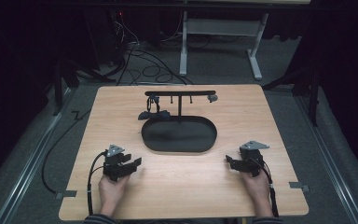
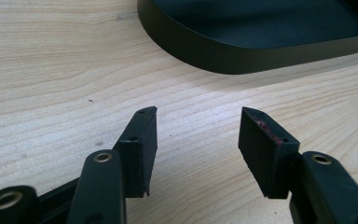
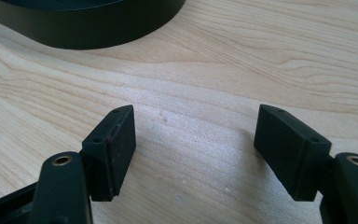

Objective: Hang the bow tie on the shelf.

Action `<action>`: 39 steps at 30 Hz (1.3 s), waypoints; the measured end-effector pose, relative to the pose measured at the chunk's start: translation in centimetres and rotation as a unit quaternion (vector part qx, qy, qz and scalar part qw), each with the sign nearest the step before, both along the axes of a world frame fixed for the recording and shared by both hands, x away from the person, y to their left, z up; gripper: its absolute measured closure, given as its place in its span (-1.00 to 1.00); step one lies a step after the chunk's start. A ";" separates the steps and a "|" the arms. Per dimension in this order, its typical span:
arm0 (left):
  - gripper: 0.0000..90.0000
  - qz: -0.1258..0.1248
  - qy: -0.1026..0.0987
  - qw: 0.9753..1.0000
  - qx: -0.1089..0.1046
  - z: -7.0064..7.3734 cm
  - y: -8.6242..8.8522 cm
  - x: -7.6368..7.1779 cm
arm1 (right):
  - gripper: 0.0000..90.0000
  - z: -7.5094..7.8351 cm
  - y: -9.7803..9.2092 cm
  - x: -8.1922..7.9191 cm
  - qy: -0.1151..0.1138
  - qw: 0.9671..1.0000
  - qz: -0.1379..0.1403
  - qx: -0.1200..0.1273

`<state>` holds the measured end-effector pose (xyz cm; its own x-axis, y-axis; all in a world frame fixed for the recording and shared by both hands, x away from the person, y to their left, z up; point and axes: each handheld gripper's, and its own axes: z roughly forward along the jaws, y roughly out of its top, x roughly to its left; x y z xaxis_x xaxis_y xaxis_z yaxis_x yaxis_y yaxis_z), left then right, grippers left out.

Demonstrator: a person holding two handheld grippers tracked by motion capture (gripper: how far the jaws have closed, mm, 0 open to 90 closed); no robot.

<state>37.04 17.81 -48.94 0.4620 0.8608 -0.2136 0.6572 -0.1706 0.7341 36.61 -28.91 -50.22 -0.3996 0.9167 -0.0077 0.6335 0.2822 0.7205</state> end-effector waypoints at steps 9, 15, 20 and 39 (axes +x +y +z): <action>0.06 0.007 -0.006 1.000 0.017 -0.5 -0.2 0.4 | -0.32 0.0 0.0 0.0 0.000 1.000 0.000 0.000; 0.06 0.010 -0.009 1.000 0.021 -0.7 -0.2 0.6 | -0.32 0.0 0.0 0.0 0.000 1.000 -0.001 0.001; 0.06 0.010 -0.009 0.999 0.029 -0.9 -0.4 0.7 | -0.32 0.0 0.0 0.0 0.000 1.000 -0.001 0.001; 0.04 0.016 -0.016 0.999 0.044 -1.4 -0.7 0.9 | -0.32 0.0 0.0 0.0 0.000 1.000 -0.001 0.000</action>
